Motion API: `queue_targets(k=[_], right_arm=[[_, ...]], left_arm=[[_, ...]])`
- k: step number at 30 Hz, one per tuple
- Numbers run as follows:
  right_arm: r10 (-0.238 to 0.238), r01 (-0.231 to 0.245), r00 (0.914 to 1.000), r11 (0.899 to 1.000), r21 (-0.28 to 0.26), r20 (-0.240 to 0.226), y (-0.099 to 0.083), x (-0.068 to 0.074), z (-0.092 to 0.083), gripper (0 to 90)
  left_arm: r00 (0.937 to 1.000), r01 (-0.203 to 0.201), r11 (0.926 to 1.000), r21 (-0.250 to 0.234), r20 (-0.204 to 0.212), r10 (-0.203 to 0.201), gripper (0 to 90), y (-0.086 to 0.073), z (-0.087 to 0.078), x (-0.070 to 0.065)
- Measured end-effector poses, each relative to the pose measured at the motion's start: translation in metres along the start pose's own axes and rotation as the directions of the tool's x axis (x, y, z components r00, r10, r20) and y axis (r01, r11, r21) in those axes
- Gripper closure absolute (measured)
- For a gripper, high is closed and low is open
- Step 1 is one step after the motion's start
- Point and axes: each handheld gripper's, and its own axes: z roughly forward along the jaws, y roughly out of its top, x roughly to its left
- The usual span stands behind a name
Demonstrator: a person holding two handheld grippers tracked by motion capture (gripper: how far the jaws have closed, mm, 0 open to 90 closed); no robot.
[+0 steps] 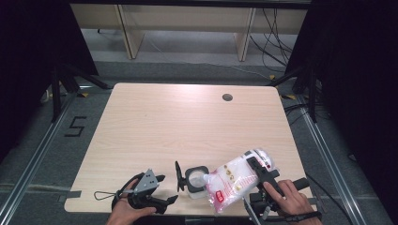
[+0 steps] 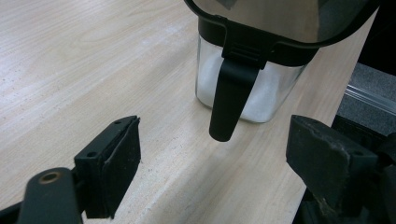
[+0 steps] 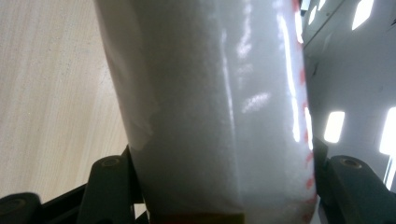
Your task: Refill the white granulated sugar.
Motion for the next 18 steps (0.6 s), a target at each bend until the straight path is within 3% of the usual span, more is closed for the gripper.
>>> queue_targets(k=[3, 7, 13, 15, 18], right_arm=[[0.008, -0.008, 1.0, 1.0, -0.006, -0.003, 0.0004, 0.0002, 0.0002, 42.4], [0.058, -0.058, 0.9983, 0.998, 0.0, 0.002, 0.0002, 0.0046, 0.0001, 42.4], [0.031, -0.031, 0.9994, 0.999, -0.015, 0.017, 0.0, 0.0019, 0.0003, 42.4], [0.046, -0.046, 0.9988, 0.999, -0.01, 0.013, 0.0, 0.0033, 0.0, 42.4], [0.01, -0.01, 0.9999, 1.0, -0.015, 0.012, 0.0002, -0.0002, 0.0001, 42.4]], left_arm=[[1.0, 0.007, 1.0, -0.004, 0.002, -0.007, 17.4, -0.0002, 0.0003, -0.0004], [0.9999, 0.01, 0.9999, -0.004, 0.002, -0.01, 17.4, -0.0006, 0.0006, -0.0008], [1.0, 0.007, 1.0, -0.002, 0.003, -0.007, 17.4, -0.0003, 0.0003, -0.0004], [1.0, 0.007, 1.0, -0.006, 0.002, -0.007, 17.4, -0.0001, 0.0003, -0.0004], [0.9999, 0.014, 0.9999, -0.004, 0.001, -0.014, 17.4, -0.0004, 0.0004, -0.0006]])
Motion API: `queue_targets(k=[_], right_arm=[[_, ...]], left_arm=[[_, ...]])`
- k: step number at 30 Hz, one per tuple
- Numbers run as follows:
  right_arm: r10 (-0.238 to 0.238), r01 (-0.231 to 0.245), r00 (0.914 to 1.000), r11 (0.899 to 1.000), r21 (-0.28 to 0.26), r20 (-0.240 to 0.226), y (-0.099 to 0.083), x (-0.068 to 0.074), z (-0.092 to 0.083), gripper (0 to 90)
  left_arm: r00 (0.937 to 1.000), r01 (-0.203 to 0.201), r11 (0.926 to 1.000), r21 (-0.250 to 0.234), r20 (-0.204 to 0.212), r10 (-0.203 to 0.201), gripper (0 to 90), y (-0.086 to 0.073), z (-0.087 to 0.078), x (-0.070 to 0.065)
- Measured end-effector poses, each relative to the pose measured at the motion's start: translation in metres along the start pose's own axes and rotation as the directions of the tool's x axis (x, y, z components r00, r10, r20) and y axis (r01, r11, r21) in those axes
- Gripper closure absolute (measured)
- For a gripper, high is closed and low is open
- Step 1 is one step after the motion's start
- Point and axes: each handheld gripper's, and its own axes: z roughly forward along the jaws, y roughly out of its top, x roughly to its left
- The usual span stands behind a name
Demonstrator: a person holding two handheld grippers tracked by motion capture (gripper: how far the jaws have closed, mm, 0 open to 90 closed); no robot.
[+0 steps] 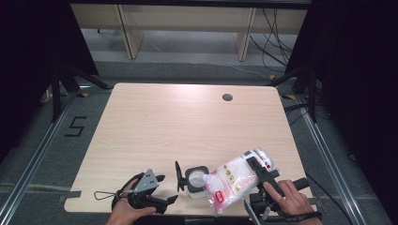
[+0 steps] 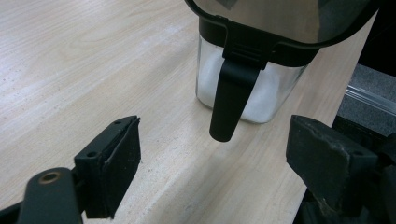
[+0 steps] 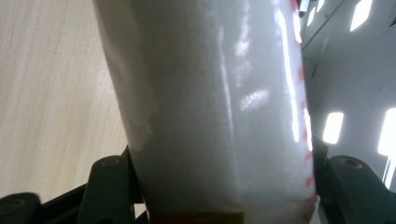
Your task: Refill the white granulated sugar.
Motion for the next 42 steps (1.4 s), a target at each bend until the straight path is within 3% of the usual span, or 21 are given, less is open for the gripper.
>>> queue_targets(k=[1, 4, 6, 8, 11, 12, 16, 19, 21, 22, 25, 27, 28, 29, 31, 33, 34, 36, 37, 38, 42], right_arm=[[0.025, -0.025, 0.9997, 1.0, -0.002, 0.007, -0.0004, 0.0026, 0.0004, 42.4], [0.005, -0.005, 0.9998, 1.0, 0.017, -0.019, 0.0004, 0.0002, -0.0009, 42.4], [0.022, -0.022, 0.9997, 1.0, 0.0, 0.007, 0.0001, 0.0026, 0.0003, 42.4], [0.001, -0.001, 0.9999, 1.0, -0.015, 0.017, 0.0003, 0.0007, 0.0004, 42.4], [0.024, -0.024, 0.9997, 1.0, -0.005, 0.008, 0.0005, 0.0023, 0.0, 42.4], [0.006, -0.006, 1.0, 1.0, -0.002, -0.001, 0.0009, 0.0008, -0.0004, 42.4], [0.041, -0.041, 0.9991, 0.999, 0.006, -0.007, 0.0009, 0.0027, -0.0006, 42.4], [0.006, -0.006, 1.0, 1.0, -0.01, 0.003, 0.001, 0.0006, 0.0, 42.4], [0.017, -0.017, 0.9998, 1.0, -0.001, -0.006, 0.0011, 0.0019, 0.0, 42.4], [-0.011, 0.011, 0.9999, 1.0, 0.002, -0.01, 0.0018, -0.0002, -0.0005, 42.4], [0.017, -0.017, 0.9998, 1.0, -0.004, -0.006, 0.0013, 0.0021, 0.0002, 42.4], [0.012, -0.012, 0.9998, 1.0, 0.006, -0.016, 0.0017, 0.0015, -0.0006, 42.4], [0.018, -0.018, 0.9998, 1.0, -0.005, -0.005, 0.0012, 0.0021, -0.0001, 42.4], [0.022, -0.022, 0.9998, 1.0, -0.004, -0.004, 0.0011, 0.0022, -0.0001, 42.4], [0.002, -0.002, 1.0, 1.0, -0.011, 0.005, 0.0011, 0.0003, 0.0001, 42.4], [0.031, -0.031, 0.9995, 1.0, 0.004, -0.007, 0.0007, 0.0021, -0.001, 42.4], [0.009, -0.009, 1.0, 1.0, -0.007, -0.002, 0.0004, -0.0002, -0.0006, 42.4], [0.032, -0.032, 0.9994, 0.999, 0.012, -0.013, -0.0002, 0.001, -0.0013, 42.4], [0.004, -0.004, 1.0, 1.0, -0.004, 0.009, -0.0012, -0.0006, -0.0005, 42.4], [0.024, -0.024, 0.9997, 1.0, 0.004, 0.0, -0.0017, 0.0008, -0.0008, 42.4], [0.033, -0.033, 0.9994, 0.999, 0.02, -0.01, -0.0031, 0.0005, -0.0014, 42.4]], left_arm=[[1.0, -0.005, 1.0, -0.007, 0.002, 0.005, 17.4, 0.0001, 0.0001, 0.0003], [1.0, -0.001, 1.0, 0.001, 0.0, 0.001, 17.4, 0.0, 0.0, 0.0001], [1.0, -0.008, 1.0, -0.003, 0.0, 0.008, 17.4, 0.0004, -0.0004, 0.0004], [1.0, -0.005, 1.0, -0.008, 0.002, 0.005, 17.4, 0.0001, 0.0002, 0.0004], [0.9999, -0.012, 0.9999, -0.008, 0.002, 0.012, 17.4, 0.0002, -0.0001, 0.0008], [1.0, -0.005, 0.9999, -0.009, 0.002, 0.005, 17.4, 0.0001, -0.0001, 0.0004], [1.0, -0.008, 0.9999, -0.007, 0.001, 0.008, 17.4, 0.0002, -0.0002, 0.0005], [1.0, 0.001, 1.0, -0.006, 0.001, -0.001, 17.4, -0.0003, 0.0003, 0.0001], [1.0, -0.008, 0.9999, -0.008, 0.002, 0.008, 17.4, 0.0002, -0.0001, 0.0006], [1.0, -0.006, 0.9999, -0.009, 0.002, 0.006, 17.4, 0.0002, -0.0002, 0.0004], [1.0, 0.0, 1.0, -0.006, 0.001, 0.0, 17.4, -0.0003, 0.0003, 0.0002], [0.9994, -0.033, 0.9994, -0.008, 0.003, 0.033, 17.4, 0.0008, -0.0002, 0.002], [0.9995, -0.031, 0.9995, -0.007, 0.003, 0.031, 17.4, 0.0006, -0.0001, 0.0019], [1.0, -0.003, 1.0, -0.006, 0.002, 0.003, 17.4, -0.0002, 0.0003, 0.0003], [1.0, -0.007, 1.0, -0.002, 0.0, 0.007, 17.4, 0.0003, -0.0005, 0.0004], [1.0, -0.007, 1.0, -0.001, 0.001, 0.007, 17.5, 0.0002, -0.0003, 0.0003], [1.0, -0.003, 1.0, 0.001, 0.001, 0.003, 17.4, 0.0, -0.0002, 0.0001], [0.9999, -0.013, 0.9999, -0.008, 0.002, 0.013, 17.4, 0.0002, -0.0002, 0.0008], [1.0, -0.008, 0.9999, -0.009, 0.002, 0.008, 17.4, 0.0001, -0.0001, 0.0006], [1.0, 0.0, 1.0, -0.008, 0.002, 0.0, 17.4, -0.0002, 0.0002, 0.0002], [1.0, -0.007, 1.0, -0.003, 0.001, 0.007, 17.4, 0.0003, -0.0004, 0.0002]])
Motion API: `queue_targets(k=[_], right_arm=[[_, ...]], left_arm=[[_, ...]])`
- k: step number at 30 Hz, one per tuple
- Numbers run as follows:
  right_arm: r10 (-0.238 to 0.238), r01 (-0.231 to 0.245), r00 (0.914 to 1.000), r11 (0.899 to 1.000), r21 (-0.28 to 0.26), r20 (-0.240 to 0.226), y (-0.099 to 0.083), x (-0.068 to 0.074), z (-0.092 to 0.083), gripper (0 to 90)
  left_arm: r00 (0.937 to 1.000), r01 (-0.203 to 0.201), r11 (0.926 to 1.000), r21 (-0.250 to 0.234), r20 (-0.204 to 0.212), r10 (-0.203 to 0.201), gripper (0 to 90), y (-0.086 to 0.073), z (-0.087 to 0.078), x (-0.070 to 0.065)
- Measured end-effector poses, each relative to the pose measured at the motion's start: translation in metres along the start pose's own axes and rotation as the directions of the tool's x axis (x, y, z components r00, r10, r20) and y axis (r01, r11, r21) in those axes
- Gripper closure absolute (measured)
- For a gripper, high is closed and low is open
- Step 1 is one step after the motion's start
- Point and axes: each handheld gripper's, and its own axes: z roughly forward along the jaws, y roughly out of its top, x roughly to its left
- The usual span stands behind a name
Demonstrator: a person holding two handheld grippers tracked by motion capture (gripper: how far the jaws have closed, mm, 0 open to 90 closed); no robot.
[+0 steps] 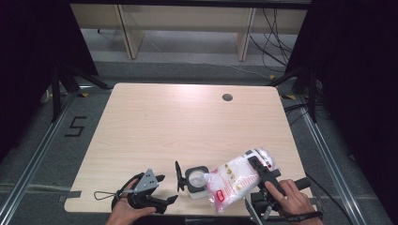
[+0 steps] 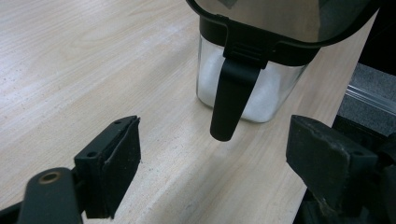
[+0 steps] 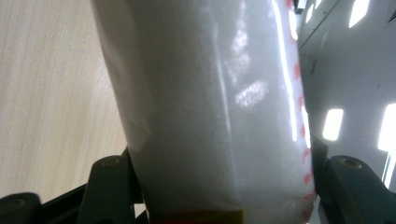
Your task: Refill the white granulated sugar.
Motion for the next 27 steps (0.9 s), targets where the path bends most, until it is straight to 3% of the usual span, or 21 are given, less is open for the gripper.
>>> queue_targets(k=[1, 2, 3, 4, 7, 8, 10, 11, 12, 13, 14, 15, 16, 17, 19, 20, 21, 22, 24, 25, 27], right_arm=[[0.026, -0.026, 0.9996, 1.0, 0.011, -0.003, -0.0006, 0.0021, -0.001, 42.4], [0.003, -0.003, 0.9999, 1.0, -0.011, 0.012, -0.0012, 0.0005, 0.0004, 42.4], [0.023, -0.023, 0.9997, 1.0, -0.003, 0.013, -0.0015, 0.0016, -0.0001, 42.4], [-0.006, 0.006, 0.9999, 1.0, -0.006, 0.013, -0.0012, -0.0003, 0.0003, 42.4], [-0.007, 0.007, 0.9999, 1.0, -0.006, 0.01, -0.0012, -0.0003, 0.0, 42.5], [0.017, -0.017, 0.9998, 1.0, -0.001, 0.01, -0.0013, 0.0014, -0.0002, 42.4], [-0.03, 0.03, 0.9995, 1.0, -0.002, -0.003, 0.0007, -0.0024, -0.0006, 42.4], [-0.015, 0.015, 0.9998, 1.0, -0.013, 0.014, 0.0007, -0.0005, 0.0, 42.4], [-0.022, 0.022, 0.9997, 1.0, -0.015, 0.011, 0.0012, -0.0012, -0.0001, 42.4], [-0.001, 0.001, 0.9999, 1.0, -0.02, 0.013, 0.0013, 0.0006, 0.0007, 42.5], [-0.035, 0.035, 0.9994, 0.999, -0.008, 0.004, 0.0023, -0.0023, -0.0003, 42.4], [-0.017, 0.017, 0.9998, 1.0, 0.0, -0.007, 0.0025, -0.0008, -0.0008, 42.4], [-0.029, 0.029, 0.9996, 0.999, -0.014, 0.005, 0.0027, -0.0015, -0.0003, 42.5], [-0.014, 0.014, 0.9999, 1.0, -0.005, -0.004, 0.0026, -0.0007, -0.0006, 42.5], [-0.036, 0.036, 0.9993, 0.999, -0.012, 0.007, 0.0025, -0.0023, 0.0001, 42.5], [-0.036, 0.036, 0.9993, 0.999, -0.01, 0.006, 0.0025, -0.0021, -0.0001, 42.4], [-0.035, 0.035, 0.9994, 0.999, -0.011, 0.006, 0.0025, -0.002, -0.0001, 42.5], [-0.008, 0.008, 0.9999, 1.0, -0.018, 0.014, 0.0016, 0.0002, 0.0005, 42.4], [0.014, -0.013, 0.9999, 1.0, -0.014, 0.009, 0.0013, 0.0016, 0.0004, 42.5], [-0.034, 0.034, 0.9994, 0.999, -0.009, 0.006, 0.0023, -0.0023, -0.0005, 42.5], [-0.035, 0.035, 0.9993, 0.999, -0.012, 0.009, 0.0024, -0.0026, -0.0008, 42.5]], left_arm=[[1.0, -0.001, 1.0, 0.002, 0.0, 0.001, 17.4, -0.0002, 0.0001, 0.0001], [1.0, 0.006, 1.0, 0.004, -0.001, -0.006, 17.4, -0.0004, 0.0003, -0.0001], [1.0, 0.007, 1.0, -0.003, 0.0, -0.007, 17.4, -0.0007, 0.0007, 0.0], [1.0, 0.002, 1.0, -0.005, 0.0, -0.002, 17.4, -0.0003, 0.0004, 0.0003], [1.0, 0.008, 1.0, -0.003, 0.0, -0.008, 17.4, -0.0007, 0.0008, -0.0001], [1.0, 0.007, 1.0, -0.003, 0.0, -0.007, 17.4, -0.0007, 0.0008, 0.0], [0.9996, -0.027, 0.9996, -0.005, 0.002, 0.027, 17.4, 0.0004, 0.0001, 0.0018], [0.9997, -0.025, 0.9997, -0.005, 0.002, 0.025, 17.4, 0.0003, 0.0002, 0.0018], [1.0, 0.009, 1.0, -0.004, 0.0, -0.009, 17.4, -0.0007, 0.0008, -0.0001], [1.0, 0.008, 1.0, -0.004, 0.0, -0.008, 17.4, -0.0007, 0.0007, 0.0], [1.0, 0.003, 1.0, -0.005, 0.0, -0.003, 17.4, -0.0004, 0.0005, 0.0002], [1.0, -0.009, 0.9999, -0.006, 0.001, 0.009, 17.4, 0.0, 0.0003, 0.0008], [0.9997, -0.026, 0.9997, -0.005, 0.003, 0.026, 17.4, 0.0003, 0.0003, 0.0018], [1.0, 0.008, 1.0, -0.003, 0.0, -0.008, 17.4, -0.0007, 0.0008, -0.0001], [1.0, 0.008, 1.0, -0.005, 0.0, -0.008, 17.4, -0.0006, 0.0005, 0.0], [0.9999, -0.012, 0.9999, -0.005, 0.002, 0.012, 17.4, 0.0, 0.0002, 0.001], [0.9997, -0.026, 0.9997, -0.005, 0.003, 0.026, 17.4, 0.0003, 0.0003, 0.0019], [0.9999, 0.01, 0.9999, -0.004, 0.0, -0.01, 17.4, -0.0006, 0.0008, -0.0001], [1.0, 0.007, 1.0, -0.004, -0.001, -0.007, 17.4, -0.0006, 0.0008, 0.0002], [1.0, 0.009, 0.9999, -0.006, 0.001, -0.009, 17.5, -0.0004, 0.0007, -0.0001], [1.0, 0.009, 1.0, -0.004, 0.001, -0.009, 17.5, -0.0006, 0.0009, 0.0001]])
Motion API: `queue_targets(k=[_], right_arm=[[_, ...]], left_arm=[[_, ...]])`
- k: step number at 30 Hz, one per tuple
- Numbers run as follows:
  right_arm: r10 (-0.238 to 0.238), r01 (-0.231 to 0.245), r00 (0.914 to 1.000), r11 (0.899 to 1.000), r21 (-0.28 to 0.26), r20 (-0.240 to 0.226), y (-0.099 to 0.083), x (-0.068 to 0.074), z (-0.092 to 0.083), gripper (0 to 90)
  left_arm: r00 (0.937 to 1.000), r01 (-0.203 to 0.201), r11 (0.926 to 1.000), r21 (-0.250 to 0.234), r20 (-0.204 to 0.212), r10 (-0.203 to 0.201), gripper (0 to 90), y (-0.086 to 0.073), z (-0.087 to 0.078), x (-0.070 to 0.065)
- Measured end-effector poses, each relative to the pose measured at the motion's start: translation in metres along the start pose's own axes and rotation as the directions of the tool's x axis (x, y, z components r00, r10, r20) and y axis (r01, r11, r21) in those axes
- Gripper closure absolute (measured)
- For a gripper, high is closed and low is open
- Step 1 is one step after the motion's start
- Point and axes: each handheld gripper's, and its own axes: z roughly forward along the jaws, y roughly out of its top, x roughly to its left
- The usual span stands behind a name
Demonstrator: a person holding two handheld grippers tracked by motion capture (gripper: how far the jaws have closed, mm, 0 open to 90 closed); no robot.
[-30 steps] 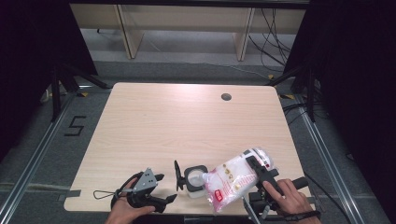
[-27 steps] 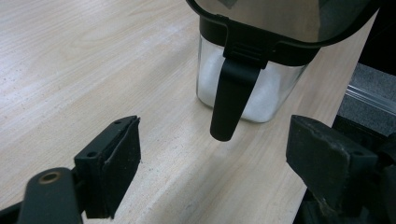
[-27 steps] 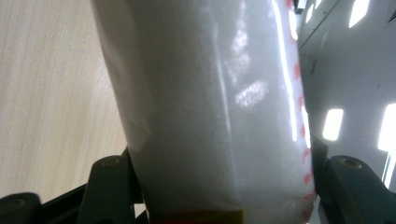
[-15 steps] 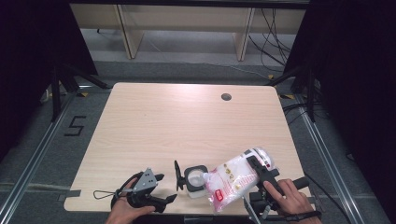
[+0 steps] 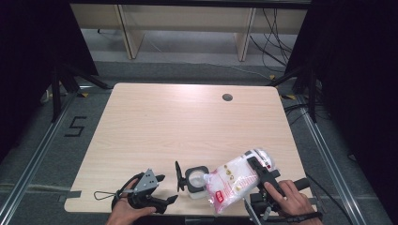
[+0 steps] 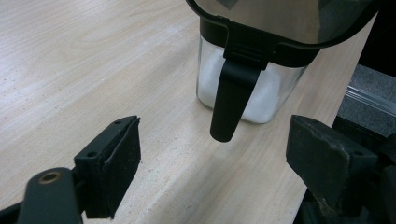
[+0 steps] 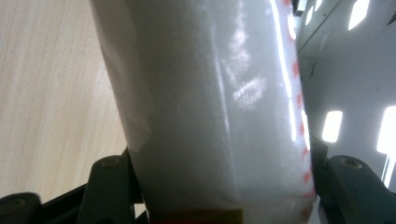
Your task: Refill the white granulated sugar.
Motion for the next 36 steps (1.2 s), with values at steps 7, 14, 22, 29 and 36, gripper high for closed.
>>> queue_targets(k=[7, 14, 22, 29, 36], right_arm=[[0.012, -0.012, 0.9999, 1.0, -0.011, 0.005, -0.0004, 0.0008, 0.0011, 42.5], [0.044, -0.044, 0.999, 0.999, 0.005, -0.001, -0.0004, 0.0029, -0.0006, 42.5], [0.019, -0.019, 0.9995, 1.0, -0.023, 0.024, 0.0004, 0.0025, 0.0019, 42.6], [0.025, -0.025, 0.9997, 1.0, 0.003, -0.001, 0.0015, 0.004, 0.0008, 42.6], [-0.023, 0.023, 0.9997, 1.0, 0.007, 0.01, 0.0019, 0.0006, -0.0006, 42.6]], left_arm=[[1.0, -0.003, 1.0, 0.0, -0.002, 0.003, 17.4, -0.0001, -0.0002, 0.0001], [0.9995, -0.032, 0.9995, 0.003, 0.0, 0.032, 17.4, 0.001, -0.001, 0.0014], [0.9999, -0.011, 0.9999, -0.002, -0.005, 0.011, 17.4, 0.0002, -0.0007, 0.0009], [0.9999, -0.017, 0.9999, -0.002, -0.003, 0.017, 17.4, 0.0005, -0.001, 0.0009], [1.0, 0.001, 1.0, -0.005, -0.002, -0.001, 17.4, -0.0001, 0.0001, 0.0]])
